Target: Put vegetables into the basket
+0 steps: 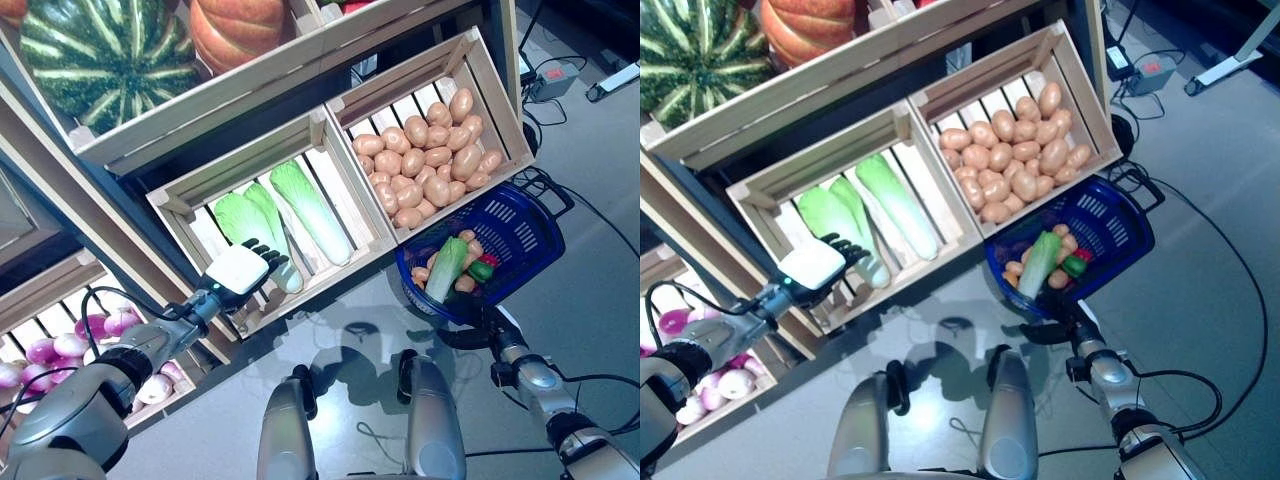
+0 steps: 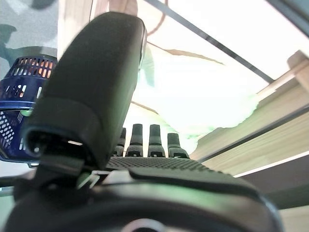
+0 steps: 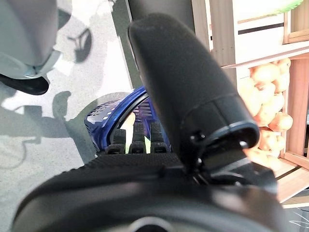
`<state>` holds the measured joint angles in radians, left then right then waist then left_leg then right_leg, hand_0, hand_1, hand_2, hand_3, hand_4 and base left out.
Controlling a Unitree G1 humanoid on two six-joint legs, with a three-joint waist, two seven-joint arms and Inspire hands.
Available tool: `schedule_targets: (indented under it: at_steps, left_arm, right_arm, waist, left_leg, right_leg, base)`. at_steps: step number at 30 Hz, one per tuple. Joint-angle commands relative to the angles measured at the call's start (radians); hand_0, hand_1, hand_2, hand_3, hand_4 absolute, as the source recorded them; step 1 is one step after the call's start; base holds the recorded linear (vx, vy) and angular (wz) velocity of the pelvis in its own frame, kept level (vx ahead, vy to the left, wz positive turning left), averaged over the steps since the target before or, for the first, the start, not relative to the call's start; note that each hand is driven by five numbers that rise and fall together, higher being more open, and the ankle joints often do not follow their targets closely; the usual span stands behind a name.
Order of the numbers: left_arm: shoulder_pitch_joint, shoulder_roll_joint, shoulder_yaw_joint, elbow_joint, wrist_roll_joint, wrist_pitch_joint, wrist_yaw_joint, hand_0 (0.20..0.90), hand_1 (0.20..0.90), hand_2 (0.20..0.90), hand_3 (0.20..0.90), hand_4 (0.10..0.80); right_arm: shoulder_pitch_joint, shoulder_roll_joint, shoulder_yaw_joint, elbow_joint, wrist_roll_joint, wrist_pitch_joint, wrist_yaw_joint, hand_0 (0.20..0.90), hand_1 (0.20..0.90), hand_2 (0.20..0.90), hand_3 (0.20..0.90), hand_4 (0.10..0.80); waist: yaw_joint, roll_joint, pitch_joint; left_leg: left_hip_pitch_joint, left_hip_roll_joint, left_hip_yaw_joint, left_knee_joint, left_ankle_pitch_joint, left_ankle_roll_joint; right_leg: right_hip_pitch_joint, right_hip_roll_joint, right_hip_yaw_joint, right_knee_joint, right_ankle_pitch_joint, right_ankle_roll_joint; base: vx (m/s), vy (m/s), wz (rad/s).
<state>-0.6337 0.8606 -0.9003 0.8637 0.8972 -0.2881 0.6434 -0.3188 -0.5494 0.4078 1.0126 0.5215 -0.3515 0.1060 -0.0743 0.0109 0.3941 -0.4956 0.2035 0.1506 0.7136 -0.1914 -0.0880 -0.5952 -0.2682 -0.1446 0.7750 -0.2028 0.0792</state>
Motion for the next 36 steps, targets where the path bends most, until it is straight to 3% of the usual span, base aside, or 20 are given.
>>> schedule_targets:
  at_steps: [1,9,13,32,36]
  left_arm:
    - [-0.021,0.101,0.044,-0.033,0.007,0.035,0.065,0.9,0.9,0.9,0.9,0.8]
    - [-0.036,0.13,0.06,-0.072,0.074,0.046,0.157,0.9,0.9,0.9,0.9,0.8]
    - [-0.049,0.14,0.051,-0.088,0.07,0.044,0.097,0.9,0.9,0.9,0.9,0.8]
    - [-0.125,0.188,0.036,-0.104,0.173,0.041,0.253,0.9,0.9,0.9,0.9,0.8]
    - [-0.144,0.192,0.017,-0.111,0.146,0.046,0.206,0.9,0.9,0.9,0.9,0.8]
  right_arm:
    - [-0.007,-0.062,-0.017,-0.049,0.043,-0.04,0.024,0.9,0.9,0.9,0.9,0.8]
    - [0.017,-0.07,-0.021,-0.069,0.037,-0.03,0.015,0.9,0.9,0.9,0.9,0.8]
    - [0.019,-0.067,-0.021,-0.08,0.039,-0.029,0.004,0.9,0.9,0.9,0.9,0.8]
    - [0.005,-0.093,-0.027,-0.093,0.043,-0.017,-0.004,0.9,0.9,0.9,0.9,0.8]
    - [0.001,-0.095,-0.024,-0.081,0.05,-0.022,-0.006,0.9,0.9,0.9,0.9,0.8]
  waist:
    - [0.0,0.003,-0.063]
    - [-0.004,0.002,-0.065]
    - [-0.008,0.002,-0.063]
    - [-0.018,-0.006,-0.045]
    - [-0.022,-0.004,-0.043]
  left_leg:
    - [-0.019,0.03,-0.001,0.123,-0.104,-0.01]
    - [-0.085,0.037,-0.029,0.238,-0.166,-0.012]
    - [-0.108,0.034,-0.038,0.265,-0.178,-0.014]
    - [-0.234,0.042,-0.067,0.345,-0.193,-0.019]
    - [-0.247,0.042,-0.07,0.351,-0.194,-0.022]
  right_leg:
    - [0.06,-0.045,0.034,0.052,-0.038,0.02]
    - [-0.016,-0.053,0.061,0.16,-0.091,0.023]
    - [-0.04,-0.05,0.068,0.187,-0.101,0.026]
    - [-0.157,-0.044,0.085,0.252,-0.102,0.039]
    - [-0.169,-0.046,0.088,0.262,-0.107,0.041]
  base:
    - [0.0,0.0,0.0]
    - [0.001,0.007,0.02]
    - [-0.003,0.016,0.02]
    - [-0.005,0.002,0.0]
    - [0.009,0.017,0.0]
